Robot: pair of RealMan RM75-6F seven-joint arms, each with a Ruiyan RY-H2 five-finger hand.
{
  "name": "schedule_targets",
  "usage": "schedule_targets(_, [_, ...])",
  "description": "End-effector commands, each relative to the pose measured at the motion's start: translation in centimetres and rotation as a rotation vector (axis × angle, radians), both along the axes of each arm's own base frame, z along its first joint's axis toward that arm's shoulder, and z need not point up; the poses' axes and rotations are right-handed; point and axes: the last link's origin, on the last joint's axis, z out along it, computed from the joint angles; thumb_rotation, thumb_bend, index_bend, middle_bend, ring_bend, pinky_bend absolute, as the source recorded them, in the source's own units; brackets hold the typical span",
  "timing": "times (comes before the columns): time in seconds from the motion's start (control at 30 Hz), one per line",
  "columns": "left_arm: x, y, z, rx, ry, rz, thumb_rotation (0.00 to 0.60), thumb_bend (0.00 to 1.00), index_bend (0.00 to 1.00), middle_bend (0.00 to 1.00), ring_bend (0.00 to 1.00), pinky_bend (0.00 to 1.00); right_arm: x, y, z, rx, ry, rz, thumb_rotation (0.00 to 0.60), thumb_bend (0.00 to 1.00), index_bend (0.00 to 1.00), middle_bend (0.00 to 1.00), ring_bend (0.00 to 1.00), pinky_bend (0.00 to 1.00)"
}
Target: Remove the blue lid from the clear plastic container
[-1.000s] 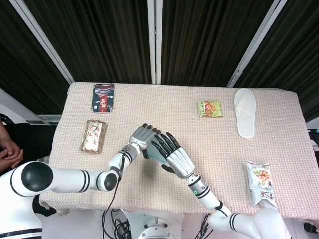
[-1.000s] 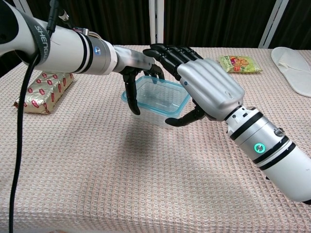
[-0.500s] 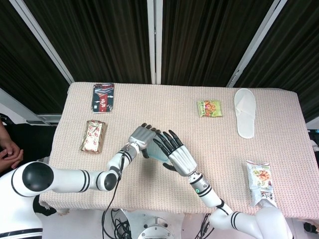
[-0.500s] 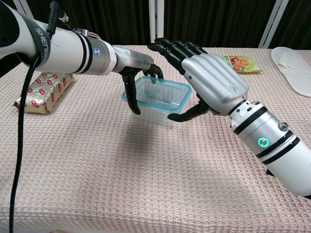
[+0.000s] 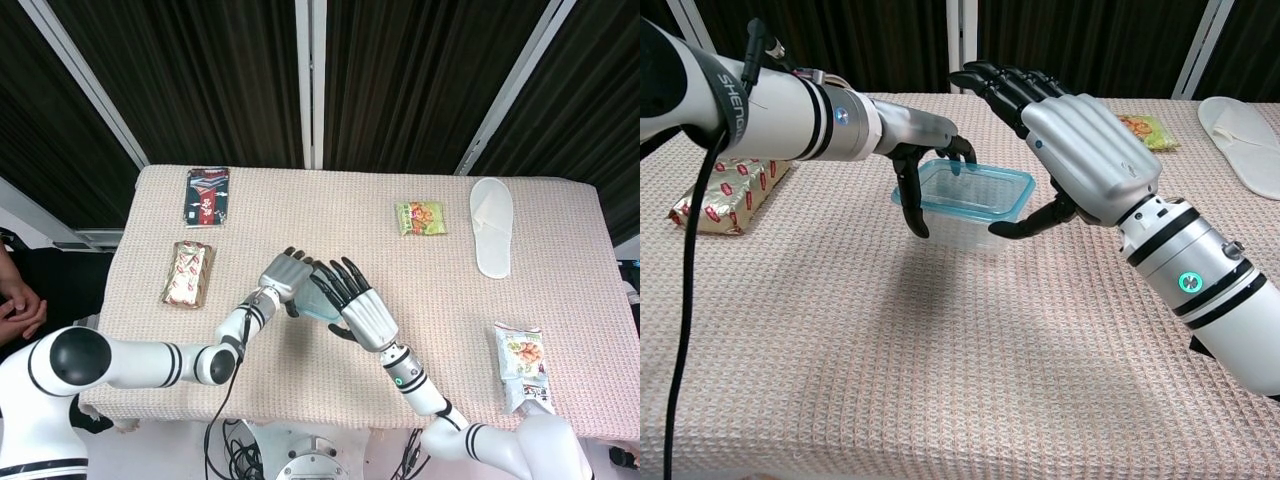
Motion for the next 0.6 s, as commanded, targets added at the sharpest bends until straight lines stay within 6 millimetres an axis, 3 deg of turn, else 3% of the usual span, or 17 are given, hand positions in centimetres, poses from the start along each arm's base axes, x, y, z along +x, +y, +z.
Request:
schedule_targets(0.03, [-0.07,-0.03,-0.08,0.002,0.002,-0.004,0.6,0.0,0.21,0.21,0.08,0.08,0.02,-0.06,0.16,-0.004,0.0,0.0,0.6,0.0,0.0,0.0,0.0,0.0])
schedule_targets(0.33, [0.0,-0.03,0.11,0.004,-0.009,-0.007,0.6,0.0,0.21,0.21,0.08,0.08,0.0,-0.1,0.56,-0.011,0.003,0.007,0.6,0.02,0.0,0.0,0.0,0.0])
schedule_targets(0.5, [-0.14,-0.03,0.52,-0.01,-0.044,0.015,0.6,0.0,0.17,0.21,0.08,0.08,-0.37,-0.13,0.49,-0.009,0.007,0.011,0.6,0.29,0.02,0.0,0.0,0.0])
schedule_targets(0.6, [-0.26,0.03,0.81,-0.018,-0.055,0.021,0.6,0.0,0.16,0.2,0.08,0.08,-0.54,-0.2,0.25,-0.001,0.008,0.005,0.6,0.35,0.11,0.01,0.0,0.0])
